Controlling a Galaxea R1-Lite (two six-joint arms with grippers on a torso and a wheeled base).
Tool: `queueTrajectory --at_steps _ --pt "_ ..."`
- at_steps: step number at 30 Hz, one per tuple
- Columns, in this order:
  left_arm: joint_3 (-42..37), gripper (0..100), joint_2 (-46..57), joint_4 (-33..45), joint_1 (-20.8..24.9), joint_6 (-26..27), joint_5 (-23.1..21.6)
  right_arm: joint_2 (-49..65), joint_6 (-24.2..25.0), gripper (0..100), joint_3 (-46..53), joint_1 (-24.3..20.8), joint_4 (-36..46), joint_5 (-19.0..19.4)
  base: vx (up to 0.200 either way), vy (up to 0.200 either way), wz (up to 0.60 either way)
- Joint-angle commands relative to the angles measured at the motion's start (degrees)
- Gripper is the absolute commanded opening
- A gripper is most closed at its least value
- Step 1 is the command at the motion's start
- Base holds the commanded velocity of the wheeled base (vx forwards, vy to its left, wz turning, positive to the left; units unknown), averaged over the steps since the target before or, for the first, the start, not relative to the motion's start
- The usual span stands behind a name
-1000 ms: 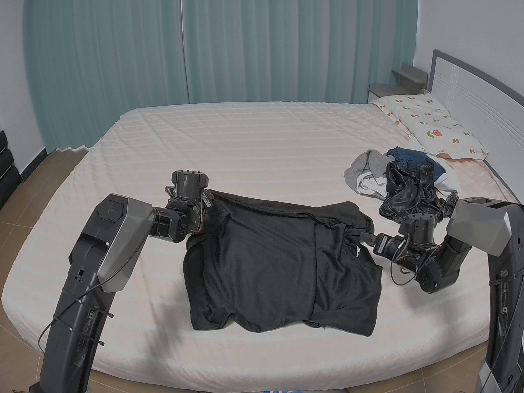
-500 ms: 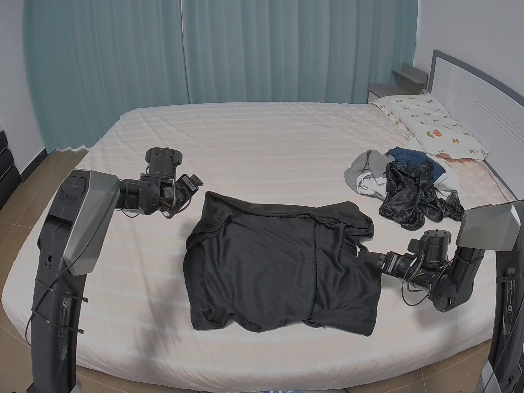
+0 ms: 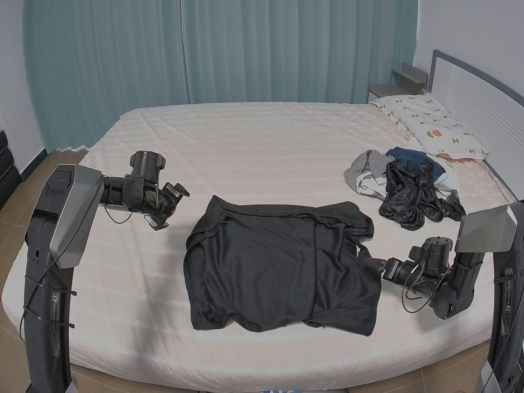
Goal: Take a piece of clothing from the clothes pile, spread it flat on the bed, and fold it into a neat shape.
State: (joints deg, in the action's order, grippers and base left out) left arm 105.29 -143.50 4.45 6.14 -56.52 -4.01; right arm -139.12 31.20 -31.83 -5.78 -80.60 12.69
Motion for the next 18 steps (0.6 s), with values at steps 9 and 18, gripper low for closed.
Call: queueTrajectory --at_steps 9,18 --pt "-35.5 100 17.6 -17.6 2.9 0.2 -3.5 2.3 3.8 100 7.1 -3.8 -1.2 -1.9 0.000 0.000 0.00" --pt "-61.3 100 21.7 -43.3 9.5 1.6 3.7 4.5 4.6 100 13.2 -6.8 -4.0 -7.6 0.000 0.000 0.00"
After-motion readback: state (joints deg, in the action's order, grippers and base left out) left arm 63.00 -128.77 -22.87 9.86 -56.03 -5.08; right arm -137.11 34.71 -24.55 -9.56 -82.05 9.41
